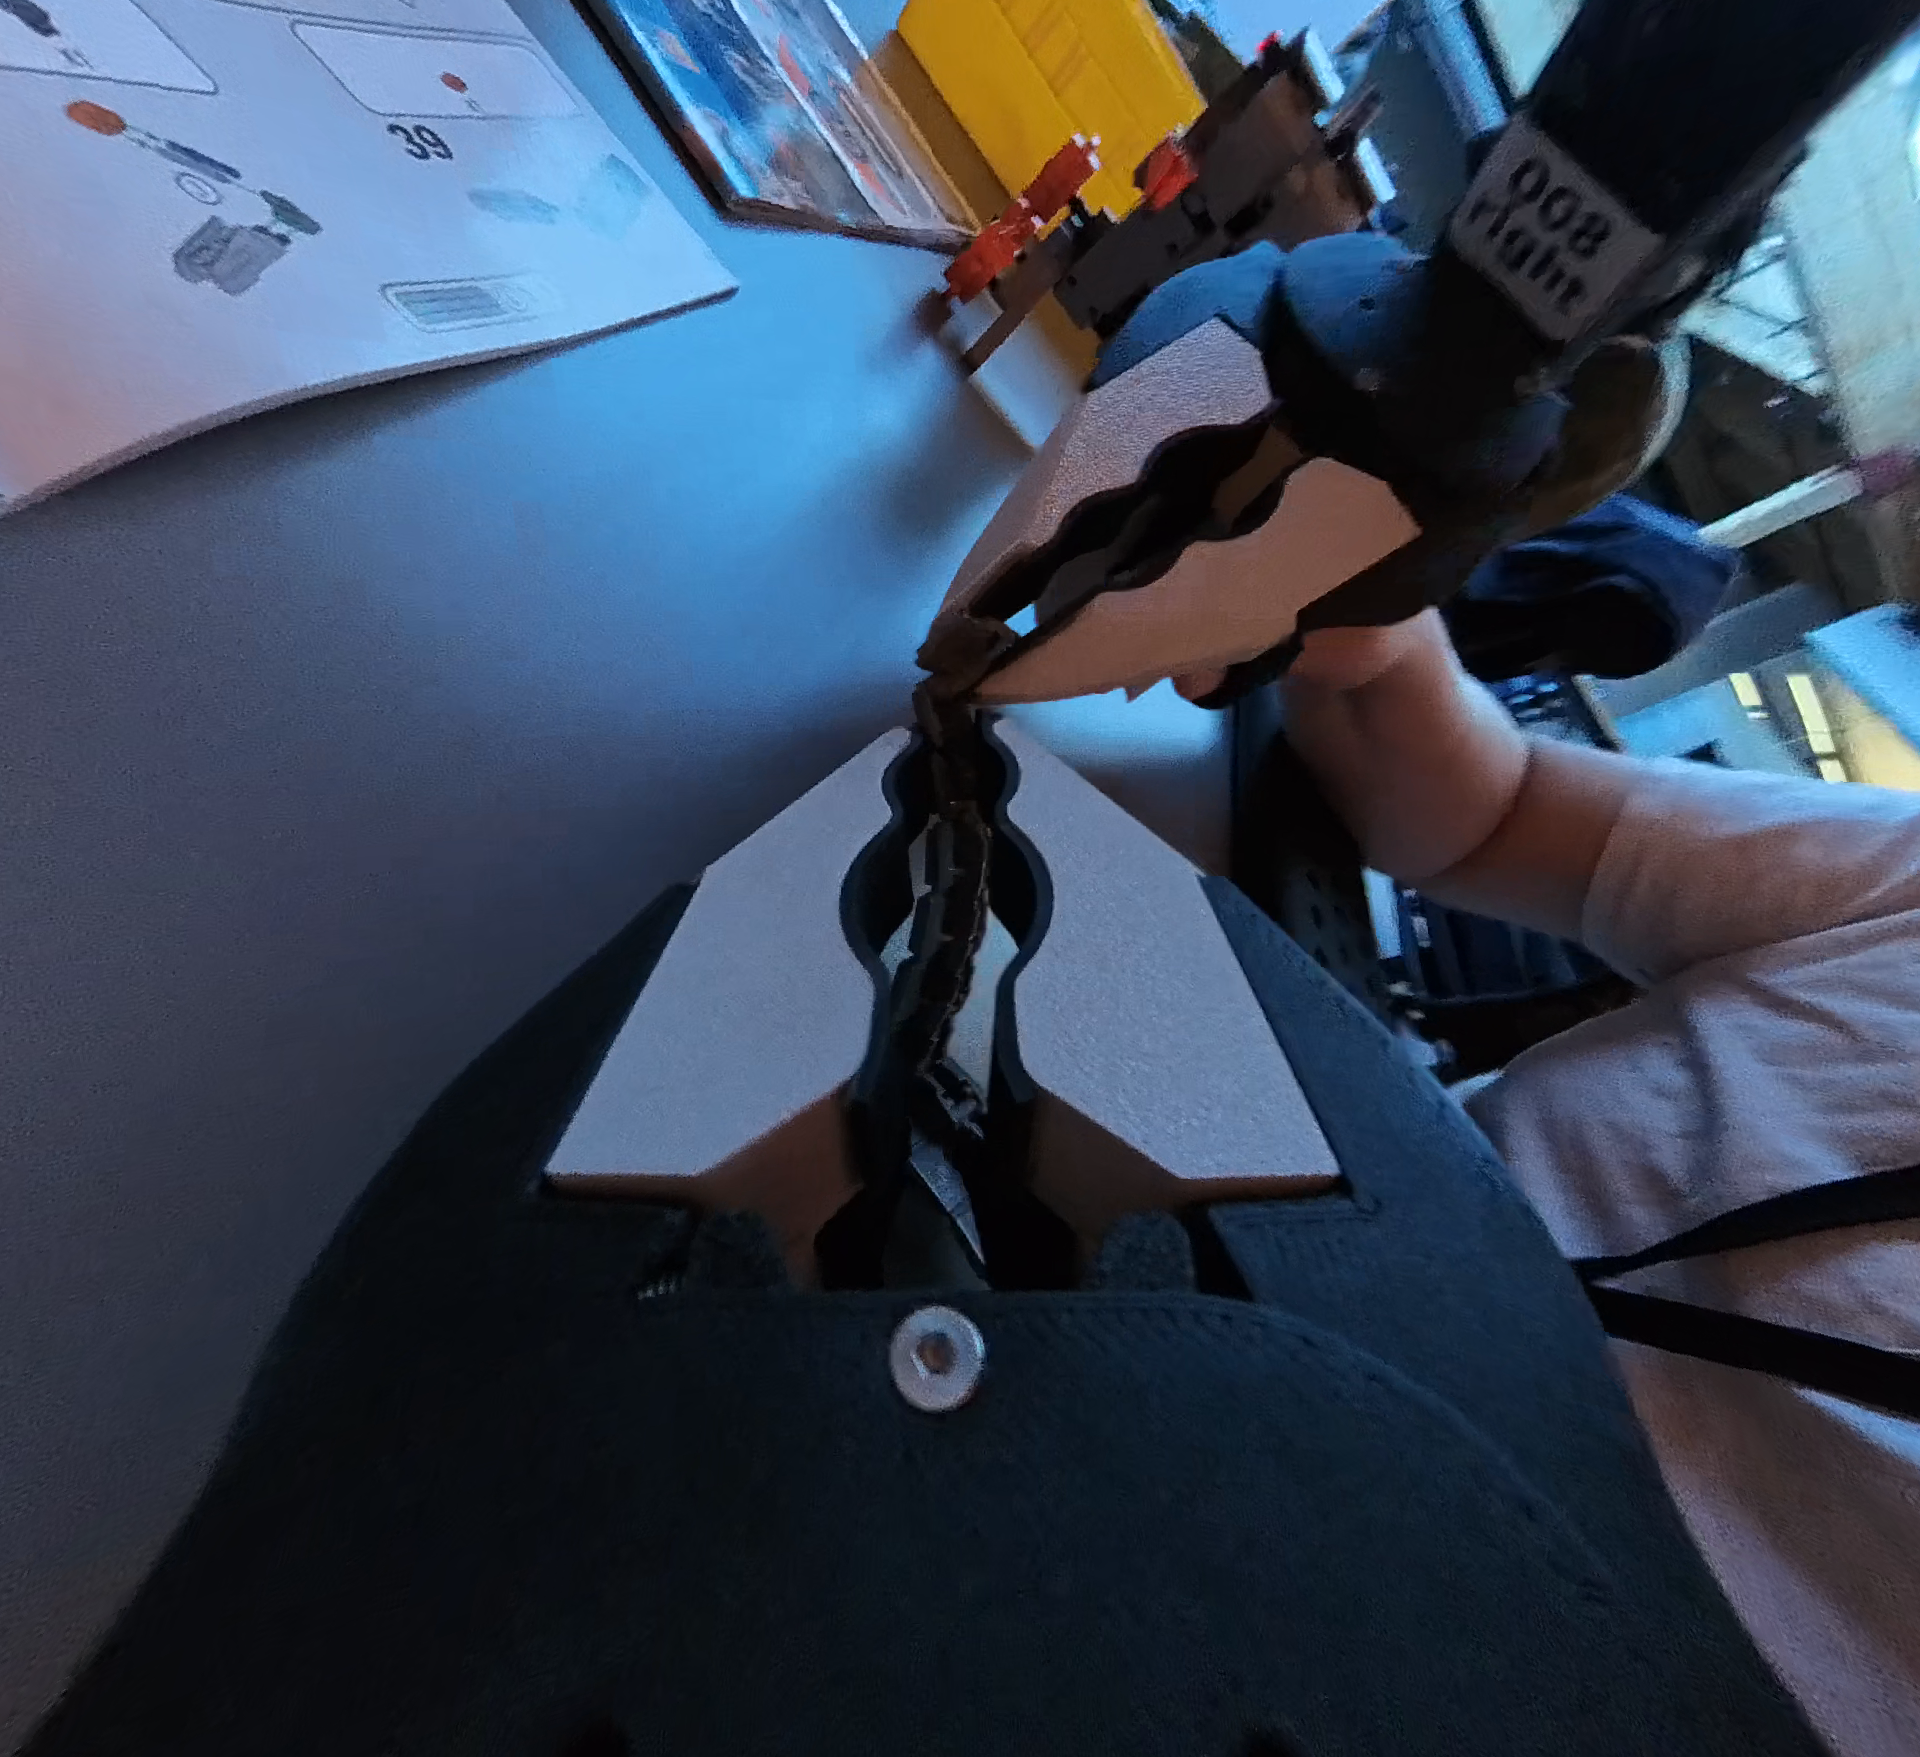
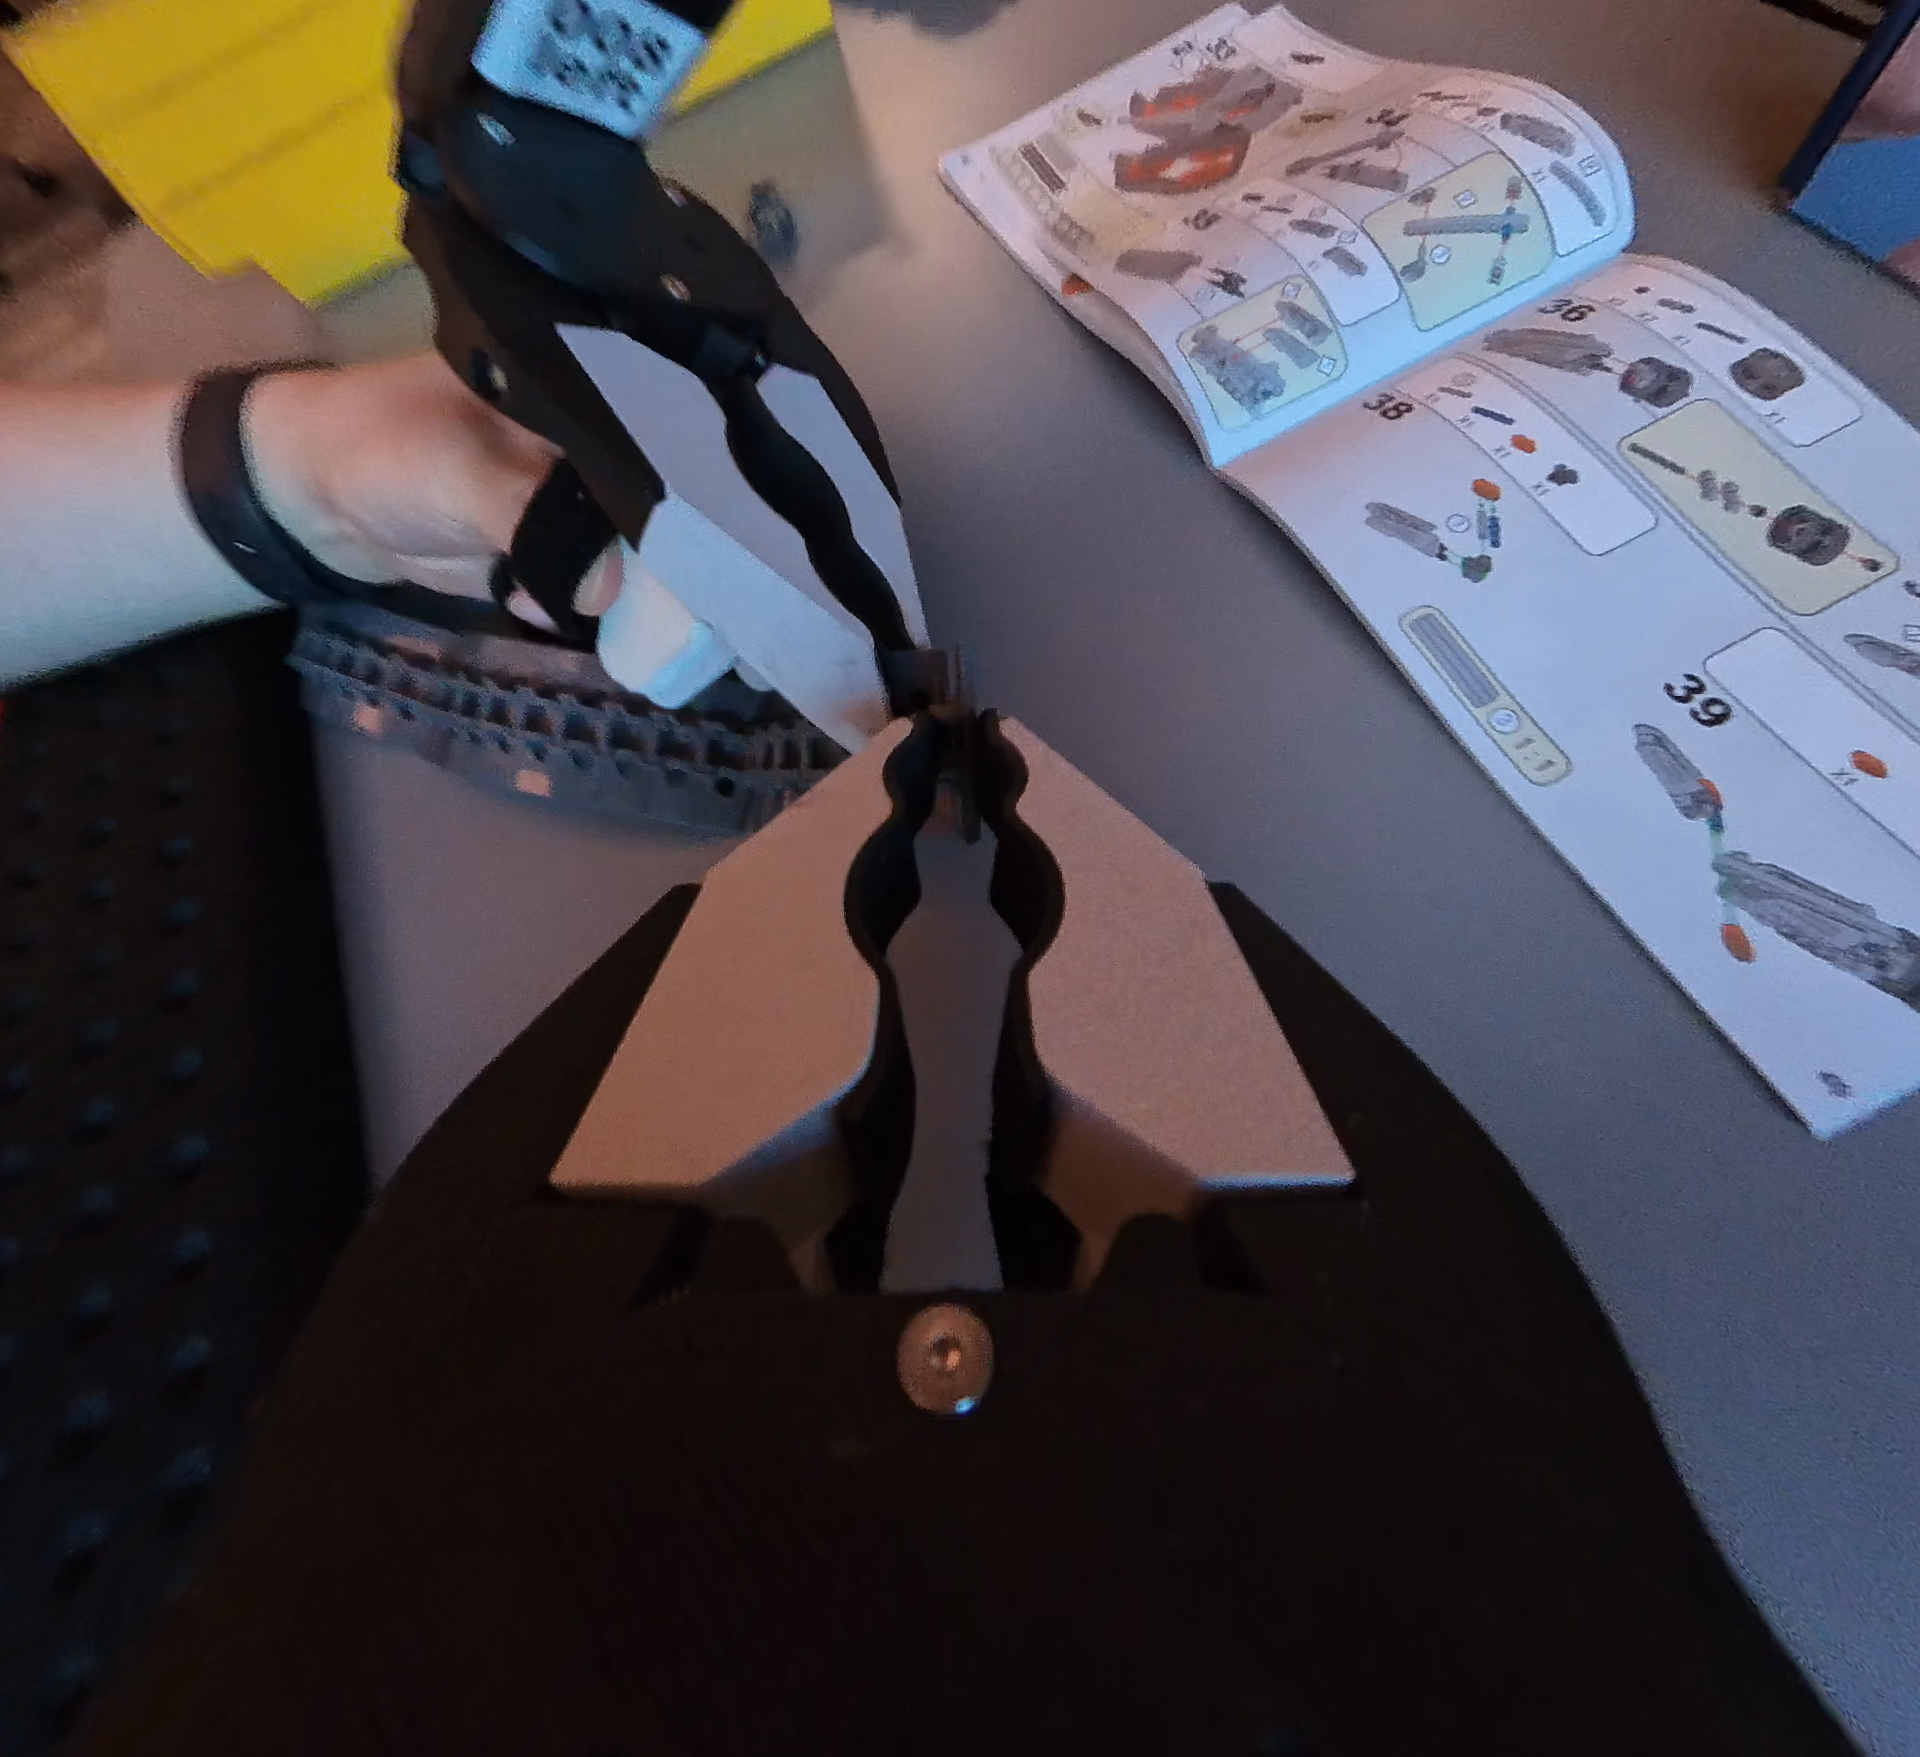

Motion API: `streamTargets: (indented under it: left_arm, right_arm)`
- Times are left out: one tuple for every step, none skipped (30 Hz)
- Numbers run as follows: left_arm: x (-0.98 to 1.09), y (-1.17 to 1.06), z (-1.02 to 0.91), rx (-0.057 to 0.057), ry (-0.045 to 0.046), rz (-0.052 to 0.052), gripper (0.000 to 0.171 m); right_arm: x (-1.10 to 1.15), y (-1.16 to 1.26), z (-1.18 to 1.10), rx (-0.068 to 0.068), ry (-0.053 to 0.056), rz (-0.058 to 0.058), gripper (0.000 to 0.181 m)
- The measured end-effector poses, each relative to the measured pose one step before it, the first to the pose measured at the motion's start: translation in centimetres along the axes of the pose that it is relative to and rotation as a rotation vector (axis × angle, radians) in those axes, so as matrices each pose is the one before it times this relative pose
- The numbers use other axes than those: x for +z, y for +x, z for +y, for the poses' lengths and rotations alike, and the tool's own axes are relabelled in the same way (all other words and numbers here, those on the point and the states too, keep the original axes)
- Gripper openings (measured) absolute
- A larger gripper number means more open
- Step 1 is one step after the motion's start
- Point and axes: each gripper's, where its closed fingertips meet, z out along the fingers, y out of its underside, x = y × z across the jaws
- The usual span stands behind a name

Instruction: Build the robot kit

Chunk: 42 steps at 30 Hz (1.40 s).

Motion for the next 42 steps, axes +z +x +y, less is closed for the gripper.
streamTargets:
  left_arm:
    - [-0.056,0.151,-0.163,-0.0155,0.00445,0.0284,0.006]
    - [0.083,0.184,-0.109,-0.0024,0.00306,0.0175,0.006]
    - [0.096,0.17,-0.013,0.0118,-0.00246,0.008,0.006]
    - [0.097,0.091,0.077,0.0119,-0.00683,-0.0002,0.006]
    - [0.127,0.046,0.127,0.006,-0.00876,-0.0021,0.007]
    - [0.055,0.016,0.017,0.0016,-0.00267,-0.0004,0.007]
    - [-0.01,-0.016,-0.014,-0.0033,0.00061,0.0009,0.007]
    - [-0.009,-0.037,-0.005,-0.0058,0.00084,0.0012,0.007]
    - [0.007,-0.036,-0.039,-0.0036,0.00167,-0.0003,0.007]
    - [0.014,-0.006,0.013,0.0032,-0.00106,-0.0031,0.007]
    - [0.007,0.01,0.011,0.0049,-0.00015,-0.0035,0.007]
    - [0.04,0.002,0.029,0.0015,-0.00108,-0.0021,0.008]
    - [0.06,0.043,0.073,0.0003,-0.00437,0.0013,0.008]
    - [0.055,0.044,0.031,0.0007,-0.00328,0.0027,0.008]
    - [0.06,0.049,0.034,0.0012,-0.0036,0.0022,0.008]
    - [0.073,0.027,0.055,0.001,-0.00386,0.0009,0.008]
    - [0.037,0.027,0.036,-0.0013,-0.00236,0.0018,0.009]
    - [0.027,0.044,0.031,-0.0019,-0.00248,0.0043,0.009]
    - [0.025,0.026,0.016,-0.0012,-0.00118,0.0025,0.009]
    - [0.046,-0.025,0.011,-0.0003,-0.0005,-0.0034,0.009]
    - [0.041,-0.03,0.031,0.0004,-0.00255,-0.003,0.009]
    - [0.024,-0.013,0.005,-0.0027,-0.00029,0.0,0.009]
    - [0.003,-0.07,0.002,-0.0056,0.00013,-0.0022,0.009]
    - [0.006,-0.091,0.014,-0.005,-0.00085,-0.0035,0.01]
    - [0.001,-0.021,0.008,-0.0034,-0.0009,0.0008,0.01]
    - [-0.012,0.02,-0.002,-0.0022,0.00022,0.0035,0.01]
    - [0.015,0.036,0.023,-0.0003,-0.0022,0.0031,0.01]
    - [0.043,0.015,0.069,0.0011,-0.0051,-0.0001,0.01]
    - [0.036,0.08,0.058,0.0018,-0.00344,0.0046,0.01]
    - [0.002,0.152,0.014,-0.0001,-0.00005,0.0109,0.01]
    - [-0.006,0.157,0.03,-0.0027,-0.00083,0.0136,0.01]
    - [-0.002,0.131,0.047,-0.0042,-0.00297,0.0123,0.01]
    - [-0.022,-0.225,0.018,-0.0113,-0.00129,-0.01,0.01]
    - [-0.053,-0.023,-0.037,-0.0098,0.00186,0.0051,0.011]
    - [-0.05,-0.01,-0.078,-0.0061,0.00481,0.0034,0.01]
    - [-0.044,-0.114,-0.039,-0.0055,0.00284,-0.0059,0.01]
    - [-0.032,-0.162,-0.021,-0.008,0.00201,-0.0075,0.01]
    - [-0.029,-0.065,-0.03,-0.0069,0.00159,-0.0012,0.01]
    - [-0.034,-0.059,-0.015,-0.0043,0.00127,-0.002,0.01]
    - [-0.024,-0.065,-0.028,-0.0029,0.00175,-0.0033,0.011]
    - [0.01,-0.01,-0.001,-0.0011,-0.00022,-0.0004,0.011]
    - [0.002,-0.024,0.003,-0.0002,-0.00093,-0.0015,0.011]
  right_arm:
    - [-0.119,-0.142,-0.303,0.0359,0.0208,-0.0387,0.006]
    - [-0.193,-0.068,-0.181,0.0406,0.0183,-0.0384,0.007]
    - [-0.218,-0.078,-0.038,0.0464,0.0147,-0.0395,0.007]
    - [-0.161,-0.135,0.07,0.0378,0.0098,-0.0367,0.008]
    - [-0.123,-0.055,0.174,0.0169,0.0001,-0.0209,0.008]
    - [-0.081,-0.004,0.085,0.0063,-0.0022,-0.0075,0.008]
    - [-0.014,0.019,-0.011,-0.0038,-0.004,0.0031,0.008]
    - [0.026,0.029,0.006,-0.0188,-0.0108,0.0108,0.008]
    - [0.008,0.038,-0.001,-0.0236,-0.0099,0.0141,0.008]
    - [-0.022,0.037,0.021,-0.0198,-0.0089,0.0122,0.008]
    - [-0.021,0.047,0.036,-0.008,-0.0053,0.0084,0.009]
    - [-0.043,-0.009,0.049,0.0013,-0.0013,-0.0003,0.009]
    - [-0.036,-0.093,0.071,0.0099,-0.0028,-0.0096,0.008]
    - [-0.065,-0.039,0.078,0.0089,-0.0043,-0.0059,0.008]
    - [-0.087,-0.015,0.047,-0.0006,-0.0044,0.0009,0.008]
    - [-0.069,0.01,0.083,-0.0118,-0.0089,0.0087,0.009]
    - [-0.055,0.086,0.042,-0.0174,-0.0062,0.0148,0.011]
    - [-0.063,0.105,0.04,-0.0142,-0.0057,0.0145,0.014]
    - [-0.069,0.022,-0.002,-0.0071,-0.0034,0.0061,0.015]
    - [-0.024,0.036,0.017,-0.001,-0.0012,0.0026,0.015]
    - [-0.007,0.009,0.064,0.0033,-0.0017,-0.001,0.015]
    - [-0.012,0.025,-0.01,0.0044,0.0012,0.0007,0.015]
    - [0.024,0.033,-0.016,-0.0001,0.0018,0.003,0.015]
    - [0.079,-0.048,0.0,-0.0018,0.0004,-0.0012,0.014]
    - [0.043,-0.102,-0.028,0.0039,0.0031,-0.009,0.011]
    - [0.008,-0.036,-0.001,0.0149,0.0029,-0.0126,0.011]
    - [0.001,-0.074,0.024,0.0219,0.0037,-0.0217,0.012]
    - [0.009,-0.018,0.12,0.03,-0.0002,-0.0241,0.014]
    - [0.01,-0.073,0.086,0.0394,0.0034,-0.0327,0.015]
    - [-0.011,-0.187,0.015,0.0441,0.0066,-0.0439,0.016]
    - [-0.031,-0.162,0.011,0.0443,0.0064,-0.0454,0.017]
    - [-0.045,-0.243,0.019,0.0458,0.0048,-0.0526,0.018]
    - [-0.052,-0.665,-0.006,0.048,0.0046,-0.0816,0.032]
    - [-0.094,-0.59,-0.214,0.0705,0.0155,-0.078,0.045]
    - [-0.176,-0.27,-0.295,0.0582,0.0194,-0.0556,0.045]
    - [-0.218,0.279,-0.262,0.0263,0.0156,-0.0098,0.04]
    - [-0.237,0.429,-0.254,-0.0146,0.0132,0.0229,0.03]
    - [-0.218,0.453,-0.178,-0.042,0.0028,0.0482,0.027]
    - [-0.157,0.092,-0.079,-0.0569,-0.0082,0.0407,0.025]
    - [-0.116,-0.073,0.035,-0.0546,-0.0163,0.0353,0.021]
    - [-0.074,-0.175,-0.055,-0.0491,-0.0068,0.0248,0.02]
    - [-0.027,-0.005,-0.001,-0.029,-0.004,0.0266,0.019]
